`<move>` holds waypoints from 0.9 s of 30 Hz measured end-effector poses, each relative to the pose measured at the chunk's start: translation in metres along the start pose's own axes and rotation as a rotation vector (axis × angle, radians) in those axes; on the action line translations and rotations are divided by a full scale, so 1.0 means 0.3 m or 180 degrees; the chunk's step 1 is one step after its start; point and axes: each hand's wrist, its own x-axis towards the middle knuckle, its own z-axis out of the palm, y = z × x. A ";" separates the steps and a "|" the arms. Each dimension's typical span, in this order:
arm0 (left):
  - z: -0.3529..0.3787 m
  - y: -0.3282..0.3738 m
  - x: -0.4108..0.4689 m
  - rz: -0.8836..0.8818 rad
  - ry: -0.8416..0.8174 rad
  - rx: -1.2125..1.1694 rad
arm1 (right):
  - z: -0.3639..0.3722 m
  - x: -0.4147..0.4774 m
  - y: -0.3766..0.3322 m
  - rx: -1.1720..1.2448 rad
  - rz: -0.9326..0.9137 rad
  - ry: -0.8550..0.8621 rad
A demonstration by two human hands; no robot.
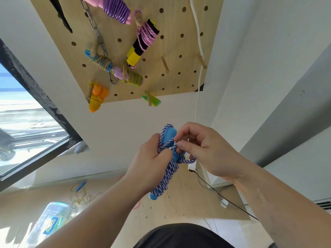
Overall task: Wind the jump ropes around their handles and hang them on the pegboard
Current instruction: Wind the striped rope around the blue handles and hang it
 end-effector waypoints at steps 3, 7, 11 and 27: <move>-0.004 0.004 -0.007 0.0276 0.0004 0.0229 | -0.005 -0.004 0.001 0.0038 -0.0116 -0.0105; -0.005 0.002 0.002 0.0538 0.0053 0.0428 | -0.012 -0.021 0.006 0.0259 -0.0242 -0.0083; 0.027 0.006 0.004 0.0502 0.0192 0.0272 | -0.026 -0.030 0.007 0.0213 -0.0369 0.0015; 0.060 0.002 0.010 -0.0065 -0.0082 -0.0272 | -0.099 -0.089 0.156 -0.2079 -0.1316 0.0622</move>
